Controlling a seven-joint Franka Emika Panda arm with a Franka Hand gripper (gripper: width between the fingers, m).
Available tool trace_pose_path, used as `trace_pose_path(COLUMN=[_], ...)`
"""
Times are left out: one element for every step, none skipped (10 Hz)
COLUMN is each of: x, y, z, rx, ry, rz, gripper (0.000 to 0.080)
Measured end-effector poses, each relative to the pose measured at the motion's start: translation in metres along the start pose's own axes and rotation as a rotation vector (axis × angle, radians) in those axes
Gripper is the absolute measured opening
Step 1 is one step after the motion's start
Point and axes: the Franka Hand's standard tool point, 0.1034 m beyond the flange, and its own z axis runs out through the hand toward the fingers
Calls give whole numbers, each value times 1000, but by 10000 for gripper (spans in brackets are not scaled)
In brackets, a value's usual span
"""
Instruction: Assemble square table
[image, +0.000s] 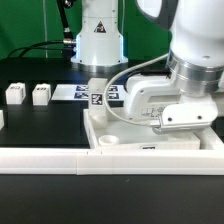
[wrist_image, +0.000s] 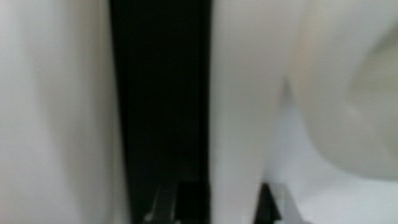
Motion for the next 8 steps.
trace_pose_path(x=[0, 0, 0, 0, -1, 0, 0, 0], y=[1, 3, 4, 4, 3, 2, 0, -5], z=[-2, -6, -9, -9, -8, -7, -7, -8], rx=[32, 53, 68, 75, 73, 73, 75, 80], ry=[26, 50, 61, 66, 66, 68, 70, 76], rz=[18, 33, 46, 58, 60, 60, 63, 70], gripper=[58, 53, 53, 53, 53, 53, 53, 133])
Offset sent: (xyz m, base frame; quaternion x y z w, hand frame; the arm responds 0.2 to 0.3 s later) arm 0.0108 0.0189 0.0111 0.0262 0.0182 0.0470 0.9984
